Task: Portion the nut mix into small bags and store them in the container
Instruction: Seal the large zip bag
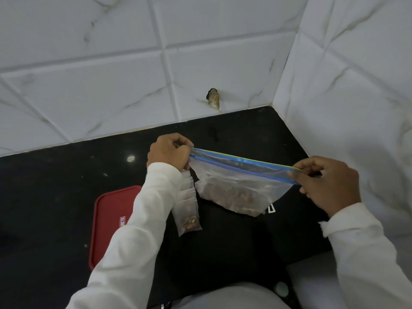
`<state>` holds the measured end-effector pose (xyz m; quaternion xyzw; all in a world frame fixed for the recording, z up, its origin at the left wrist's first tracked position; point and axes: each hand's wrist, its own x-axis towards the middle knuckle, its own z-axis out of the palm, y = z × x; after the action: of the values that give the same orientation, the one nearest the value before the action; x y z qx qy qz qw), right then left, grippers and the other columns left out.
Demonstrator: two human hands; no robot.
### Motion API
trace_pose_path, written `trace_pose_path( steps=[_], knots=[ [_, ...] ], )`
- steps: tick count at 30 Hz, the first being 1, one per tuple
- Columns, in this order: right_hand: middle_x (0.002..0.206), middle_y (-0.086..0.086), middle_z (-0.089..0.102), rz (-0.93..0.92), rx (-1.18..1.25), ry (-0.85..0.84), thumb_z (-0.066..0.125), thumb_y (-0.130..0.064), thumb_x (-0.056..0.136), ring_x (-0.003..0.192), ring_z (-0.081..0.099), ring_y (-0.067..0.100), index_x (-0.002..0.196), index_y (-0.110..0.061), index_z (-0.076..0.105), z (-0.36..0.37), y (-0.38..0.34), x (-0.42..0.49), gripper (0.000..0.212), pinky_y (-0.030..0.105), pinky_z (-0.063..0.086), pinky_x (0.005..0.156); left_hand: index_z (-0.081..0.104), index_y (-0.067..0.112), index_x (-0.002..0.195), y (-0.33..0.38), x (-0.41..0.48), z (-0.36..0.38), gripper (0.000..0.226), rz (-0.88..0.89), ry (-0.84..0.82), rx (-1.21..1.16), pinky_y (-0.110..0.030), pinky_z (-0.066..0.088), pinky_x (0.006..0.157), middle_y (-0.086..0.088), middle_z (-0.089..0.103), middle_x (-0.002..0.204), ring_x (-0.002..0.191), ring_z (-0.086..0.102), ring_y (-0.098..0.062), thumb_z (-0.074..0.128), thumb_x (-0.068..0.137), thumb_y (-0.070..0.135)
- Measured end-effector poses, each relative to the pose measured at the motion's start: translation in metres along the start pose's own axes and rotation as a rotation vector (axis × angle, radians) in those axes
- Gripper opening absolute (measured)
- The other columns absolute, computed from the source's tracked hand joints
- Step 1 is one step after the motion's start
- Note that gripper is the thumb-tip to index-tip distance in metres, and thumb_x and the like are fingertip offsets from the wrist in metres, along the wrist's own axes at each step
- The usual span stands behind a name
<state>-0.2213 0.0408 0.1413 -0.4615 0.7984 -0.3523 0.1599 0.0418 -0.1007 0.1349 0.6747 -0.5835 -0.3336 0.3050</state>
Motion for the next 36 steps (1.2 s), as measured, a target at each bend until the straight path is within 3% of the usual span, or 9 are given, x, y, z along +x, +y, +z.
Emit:
trace_pose_path(
  steps=[5, 9, 16, 20, 22, 27, 30, 33, 36],
  knots=[
    [0.07, -0.008, 0.068, -0.028, -0.026, 0.03, 0.078, -0.026, 0.078, 0.06, 0.064, 0.006, 0.085, -0.019, 0.071, -0.011, -0.004, 0.0, 0.012, 0.022, 0.051, 0.051, 0.071, 0.026, 0.078, -0.001, -0.012, 0.0, 0.023, 0.174, -0.099, 0.193, -0.035, 0.061, 0.069, 0.011, 0.064, 0.076, 0.073, 0.066, -0.014, 0.065, 0.083, 0.004],
    [0.073, -0.007, 0.071, 0.019, 0.096, -0.022, 0.077, -0.023, 0.079, 0.062, 0.069, 0.013, 0.088, -0.022, 0.074, -0.009, -0.003, -0.007, 0.009, 0.038, 0.061, 0.061, 0.067, 0.026, 0.082, -0.005, -0.017, -0.001, 0.019, 0.303, -0.139, 0.285, -0.013, 0.046, 0.062, 0.008, 0.066, 0.084, 0.076, 0.062, -0.009, 0.073, 0.082, 0.008],
    [0.081, 0.002, 0.074, -0.199, -0.145, 0.121, 0.075, -0.021, 0.082, 0.064, 0.061, 0.007, 0.099, -0.016, 0.076, -0.014, -0.004, -0.013, 0.018, 0.014, 0.04, 0.056, 0.072, 0.018, 0.089, -0.007, -0.014, -0.005, 0.007, 0.452, -0.05, 0.24, -0.021, 0.058, 0.066, 0.005, 0.071, 0.077, 0.066, 0.067, -0.007, 0.076, 0.085, 0.022],
    [0.073, 0.011, 0.072, -0.314, -0.243, 0.139, 0.077, -0.015, 0.08, 0.054, 0.04, -0.007, 0.095, -0.005, 0.076, -0.019, -0.005, -0.014, 0.018, 0.01, 0.026, 0.053, 0.074, 0.019, 0.091, -0.006, -0.01, -0.006, 0.004, 0.39, -0.057, 0.2, -0.018, 0.058, 0.065, 0.005, 0.07, 0.079, 0.067, 0.069, -0.008, 0.072, 0.088, 0.019],
    [0.073, 0.008, 0.073, -0.317, -0.253, 0.11, 0.076, -0.016, 0.08, 0.053, 0.042, -0.007, 0.095, -0.008, 0.077, -0.021, -0.006, -0.011, 0.017, 0.011, 0.028, 0.051, 0.074, 0.019, 0.091, -0.005, -0.008, -0.004, 0.006, 0.324, -0.07, 0.128, -0.015, 0.057, 0.064, 0.004, 0.071, 0.08, 0.069, 0.07, -0.008, 0.071, 0.089, 0.014],
    [0.079, 0.0, 0.074, -0.176, -0.169, 0.019, 0.071, -0.018, 0.085, 0.059, 0.059, 0.002, 0.096, -0.019, 0.078, -0.015, -0.013, -0.005, 0.013, 0.015, 0.04, 0.051, 0.077, 0.02, 0.091, -0.007, -0.004, 0.004, 0.021, 0.184, -0.059, -0.034, -0.024, 0.061, 0.07, 0.002, 0.073, 0.09, 0.079, 0.071, -0.013, 0.067, 0.088, 0.002],
    [0.083, -0.003, 0.073, 0.003, 0.089, -0.096, 0.07, -0.014, 0.085, 0.072, 0.069, 0.012, 0.094, -0.022, 0.077, -0.014, -0.009, 0.001, 0.014, 0.029, 0.058, 0.065, 0.076, 0.02, 0.076, -0.007, -0.003, 0.001, 0.028, 0.055, -0.055, -0.136, -0.021, 0.06, 0.069, 0.0, 0.074, 0.086, 0.077, 0.071, -0.011, 0.062, 0.088, -0.002],
    [0.09, 0.005, 0.074, 0.179, 0.344, -0.197, 0.066, -0.005, 0.086, 0.086, 0.071, 0.02, 0.091, -0.017, 0.078, -0.012, -0.007, 0.009, 0.017, 0.04, 0.06, 0.075, 0.074, 0.022, 0.067, -0.002, -0.004, 0.001, 0.034, 0.062, -0.009, -0.123, -0.022, 0.06, 0.066, 0.002, 0.073, 0.076, 0.073, 0.071, -0.012, 0.06, 0.087, -0.002],
    [0.088, 0.006, 0.075, 0.229, 0.437, -0.15, 0.069, -0.006, 0.083, 0.084, 0.072, 0.02, 0.087, -0.018, 0.079, -0.012, -0.009, 0.015, 0.016, 0.036, 0.061, 0.071, 0.072, 0.026, 0.062, 0.005, -0.006, 0.002, 0.038, 0.071, 0.007, -0.076, -0.019, 0.055, 0.06, 0.005, 0.071, 0.072, 0.07, 0.068, -0.013, 0.057, 0.085, 0.0]
  ],
)
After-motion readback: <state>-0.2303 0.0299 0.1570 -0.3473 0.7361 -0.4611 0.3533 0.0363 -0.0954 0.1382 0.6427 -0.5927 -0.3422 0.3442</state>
